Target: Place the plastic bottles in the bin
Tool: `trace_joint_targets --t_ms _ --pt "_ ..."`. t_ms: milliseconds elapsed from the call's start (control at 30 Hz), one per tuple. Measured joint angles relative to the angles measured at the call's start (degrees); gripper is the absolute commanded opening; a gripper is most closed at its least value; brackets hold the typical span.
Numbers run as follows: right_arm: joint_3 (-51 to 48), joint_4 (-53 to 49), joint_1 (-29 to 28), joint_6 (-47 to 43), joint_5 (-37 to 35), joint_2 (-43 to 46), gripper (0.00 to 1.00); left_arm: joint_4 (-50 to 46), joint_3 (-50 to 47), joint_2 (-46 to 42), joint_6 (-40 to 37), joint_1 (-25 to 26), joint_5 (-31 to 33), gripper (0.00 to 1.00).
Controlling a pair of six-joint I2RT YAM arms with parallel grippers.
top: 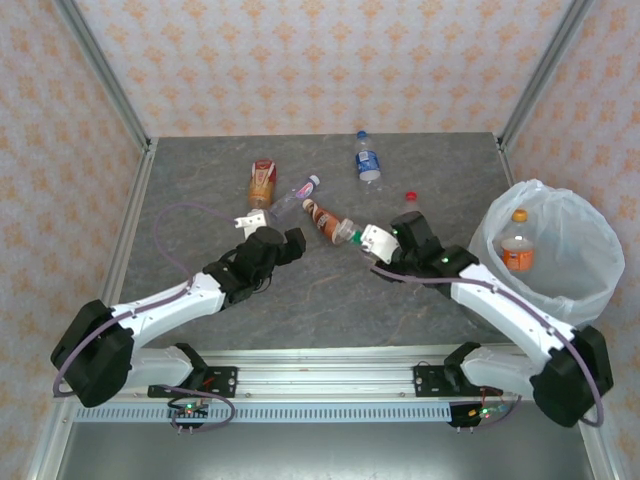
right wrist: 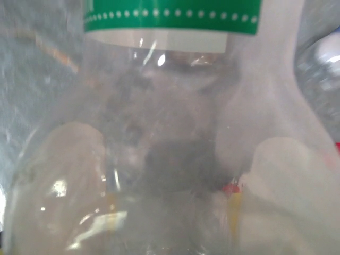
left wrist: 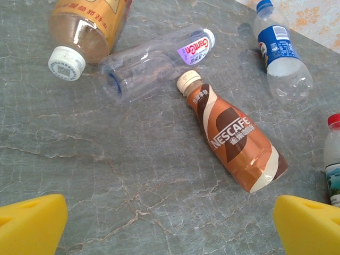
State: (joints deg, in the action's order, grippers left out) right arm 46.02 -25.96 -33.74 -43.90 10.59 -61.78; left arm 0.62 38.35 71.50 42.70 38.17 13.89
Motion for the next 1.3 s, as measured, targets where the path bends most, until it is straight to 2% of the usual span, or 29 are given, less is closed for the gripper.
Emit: trace_joint_targets --t_ms 167,433,733,1067,1167,1300 --pt "-2.9 9.5 0.0 4.2 -0.3 7.7 0.42 0.0 1.0 0.7 0.4 0.0 -0.5 1.00" --pt "-2.7 18.1 0.0 10.6 -5.4 12.1 0.42 0.0 2.7 2.8 0.4 0.0 -3.3 1.00" --pt "7.3 13.4 0.0 20.0 -16.7 12.2 0.42 0.0 2.9 2.9 0.4 0.0 -3.6 1.00" --pt "20.2 2.4 0.2 21.8 -32.2 12.7 0.43 0.1 2.9 3.0 0.4 0.0 -4.7 1.00" --pt "21.8 0.2 2.4 21.6 -34.9 13.7 0.43 0.1 3.2 3.7 0.4 0.0 -5.0 1.00" --pt "22.4 -2.9 9.0 21.6 -36.8 15.3 0.44 0.1 3.6 4.0 0.3 0.0 -5.6 1.00"
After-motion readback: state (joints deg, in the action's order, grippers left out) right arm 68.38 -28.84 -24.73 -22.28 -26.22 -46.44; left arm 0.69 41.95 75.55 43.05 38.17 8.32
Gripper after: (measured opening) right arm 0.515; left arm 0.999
